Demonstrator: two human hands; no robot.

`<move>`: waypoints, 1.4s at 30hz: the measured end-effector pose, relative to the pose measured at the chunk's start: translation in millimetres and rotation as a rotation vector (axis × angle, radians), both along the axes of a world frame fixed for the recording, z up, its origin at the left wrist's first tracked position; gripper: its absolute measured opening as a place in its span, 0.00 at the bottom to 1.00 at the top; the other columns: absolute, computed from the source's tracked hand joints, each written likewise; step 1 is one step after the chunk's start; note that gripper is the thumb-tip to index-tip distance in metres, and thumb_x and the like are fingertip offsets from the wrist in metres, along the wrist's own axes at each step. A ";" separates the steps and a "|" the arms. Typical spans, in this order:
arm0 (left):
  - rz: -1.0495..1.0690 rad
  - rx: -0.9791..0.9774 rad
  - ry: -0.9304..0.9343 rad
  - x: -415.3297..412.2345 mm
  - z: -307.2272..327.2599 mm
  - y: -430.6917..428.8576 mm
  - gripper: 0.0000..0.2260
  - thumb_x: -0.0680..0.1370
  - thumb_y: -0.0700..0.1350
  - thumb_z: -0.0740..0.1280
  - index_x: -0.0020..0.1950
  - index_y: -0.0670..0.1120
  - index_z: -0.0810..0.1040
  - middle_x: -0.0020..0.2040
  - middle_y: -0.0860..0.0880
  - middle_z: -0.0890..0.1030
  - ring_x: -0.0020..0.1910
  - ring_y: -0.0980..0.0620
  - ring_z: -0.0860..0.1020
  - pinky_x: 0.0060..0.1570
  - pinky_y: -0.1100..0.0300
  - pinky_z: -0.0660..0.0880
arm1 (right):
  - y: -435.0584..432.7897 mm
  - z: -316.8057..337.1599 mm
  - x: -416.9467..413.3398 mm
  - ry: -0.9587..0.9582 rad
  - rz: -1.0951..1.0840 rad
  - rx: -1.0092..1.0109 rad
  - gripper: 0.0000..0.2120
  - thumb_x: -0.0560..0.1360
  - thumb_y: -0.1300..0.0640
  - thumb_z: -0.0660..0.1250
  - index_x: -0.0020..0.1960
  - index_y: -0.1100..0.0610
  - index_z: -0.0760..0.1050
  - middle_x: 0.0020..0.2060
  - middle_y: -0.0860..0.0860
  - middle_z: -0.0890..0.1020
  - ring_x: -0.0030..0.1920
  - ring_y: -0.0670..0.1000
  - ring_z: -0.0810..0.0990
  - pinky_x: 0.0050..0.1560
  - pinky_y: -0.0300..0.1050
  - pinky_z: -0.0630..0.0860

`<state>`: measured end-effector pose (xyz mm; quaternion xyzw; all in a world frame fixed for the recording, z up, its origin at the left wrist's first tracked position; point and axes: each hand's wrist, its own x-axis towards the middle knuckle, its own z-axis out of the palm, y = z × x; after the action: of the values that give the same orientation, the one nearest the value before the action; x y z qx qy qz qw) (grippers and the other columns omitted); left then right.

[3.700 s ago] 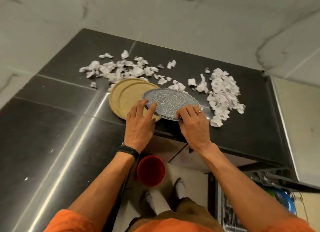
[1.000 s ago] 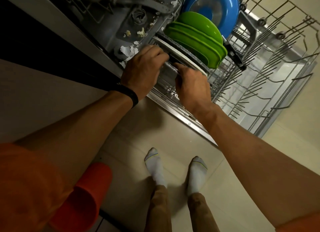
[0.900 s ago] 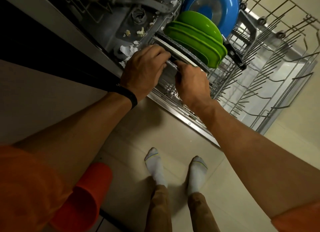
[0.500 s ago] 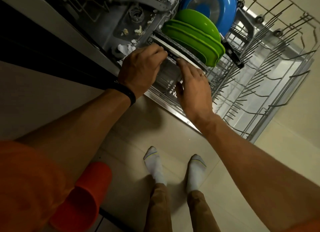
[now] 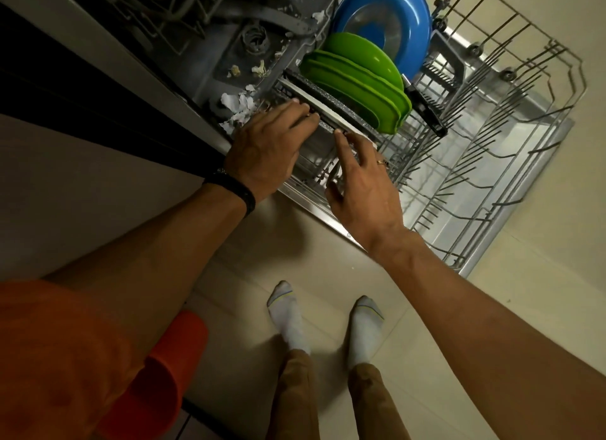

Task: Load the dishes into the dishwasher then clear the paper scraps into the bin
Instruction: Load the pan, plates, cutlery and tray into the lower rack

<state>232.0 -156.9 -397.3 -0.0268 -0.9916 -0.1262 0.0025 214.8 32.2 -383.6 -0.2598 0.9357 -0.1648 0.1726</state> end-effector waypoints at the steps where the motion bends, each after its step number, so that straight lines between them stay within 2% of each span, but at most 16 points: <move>1: 0.008 -0.014 -0.012 -0.6 2.8 2.9 0.22 0.78 0.34 0.67 0.72 0.43 0.74 0.70 0.43 0.76 0.72 0.42 0.72 0.69 0.46 0.72 | 2.6 4.8 -0.3 -0.009 0.005 0.019 0.40 0.78 0.53 0.71 0.83 0.55 0.52 0.76 0.56 0.62 0.70 0.59 0.70 0.61 0.54 0.79; 5: 0.053 -0.047 -0.131 6.3 38.7 23.3 0.26 0.78 0.39 0.69 0.76 0.46 0.69 0.75 0.43 0.71 0.74 0.42 0.69 0.71 0.44 0.68 | 17.5 44.5 1.3 -0.014 0.016 0.047 0.37 0.78 0.51 0.70 0.82 0.54 0.56 0.75 0.55 0.65 0.67 0.58 0.75 0.56 0.54 0.81; 10: 0.138 -0.019 -0.157 36.6 129.9 58.7 0.30 0.77 0.40 0.71 0.78 0.46 0.68 0.75 0.43 0.71 0.72 0.43 0.71 0.71 0.46 0.68 | 29.4 138.0 5.1 -0.005 0.063 0.068 0.30 0.80 0.50 0.67 0.78 0.54 0.62 0.73 0.54 0.68 0.67 0.59 0.75 0.59 0.56 0.79; 15: 0.286 -0.008 -0.136 75.5 245.6 88.5 0.27 0.77 0.43 0.69 0.76 0.47 0.70 0.74 0.45 0.73 0.71 0.43 0.73 0.66 0.46 0.72 | 40.3 243.7 19.0 0.038 0.127 0.019 0.28 0.78 0.53 0.68 0.77 0.53 0.65 0.72 0.52 0.70 0.66 0.56 0.76 0.57 0.55 0.80; 19: 0.377 -0.014 -0.112 110.9 318.9 101.6 0.27 0.80 0.46 0.66 0.78 0.49 0.66 0.77 0.47 0.69 0.74 0.46 0.70 0.68 0.47 0.70 | 53.8 315.1 38.7 0.093 0.166 -0.033 0.28 0.79 0.52 0.67 0.77 0.53 0.66 0.72 0.51 0.71 0.67 0.54 0.75 0.61 0.55 0.79; 26: 0.557 -0.026 0.070 197.1 430.3 113.4 0.24 0.81 0.49 0.65 0.77 0.50 0.68 0.76 0.47 0.70 0.73 0.46 0.71 0.69 0.47 0.69 | 67.4 418.0 97.5 0.119 0.333 -0.188 0.25 0.77 0.54 0.70 0.73 0.54 0.70 0.67 0.51 0.75 0.62 0.54 0.77 0.59 0.55 0.79; 31: 0.747 -0.073 0.120 269.1 467.6 97.1 0.24 0.82 0.50 0.63 0.78 0.50 0.66 0.78 0.45 0.68 0.75 0.45 0.69 0.71 0.46 0.68 | 28.0 454.9 149.6 0.148 0.527 -0.303 0.23 0.77 0.53 0.68 0.71 0.56 0.73 0.66 0.53 0.77 0.62 0.55 0.78 0.59 0.52 0.79; 36: 0.944 -0.098 0.184 357.1 484.4 72.2 0.24 0.81 0.49 0.64 0.77 0.49 0.68 0.78 0.45 0.68 0.75 0.45 0.69 0.71 0.46 0.69 | -33.1 480.5 215.8 0.194 0.720 -0.396 0.23 0.75 0.55 0.72 0.69 0.56 0.75 0.64 0.52 0.79 0.61 0.55 0.79 0.59 0.51 0.79; 42: 1.199 -0.149 0.243 478.0 492.4 34.7 0.23 0.80 0.51 0.63 0.76 0.50 0.70 0.76 0.45 0.70 0.73 0.46 0.72 0.68 0.49 0.70 | -111.4 494.5 316.5 0.238 0.948 -0.438 0.22 0.75 0.53 0.73 0.68 0.54 0.77 0.62 0.50 0.80 0.61 0.52 0.79 0.57 0.48 0.80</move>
<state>710.0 -122.2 95.2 0.5213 -0.8327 -0.0293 0.1843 531.2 -79.1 110.9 -0.7006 0.6727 -0.2297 0.0627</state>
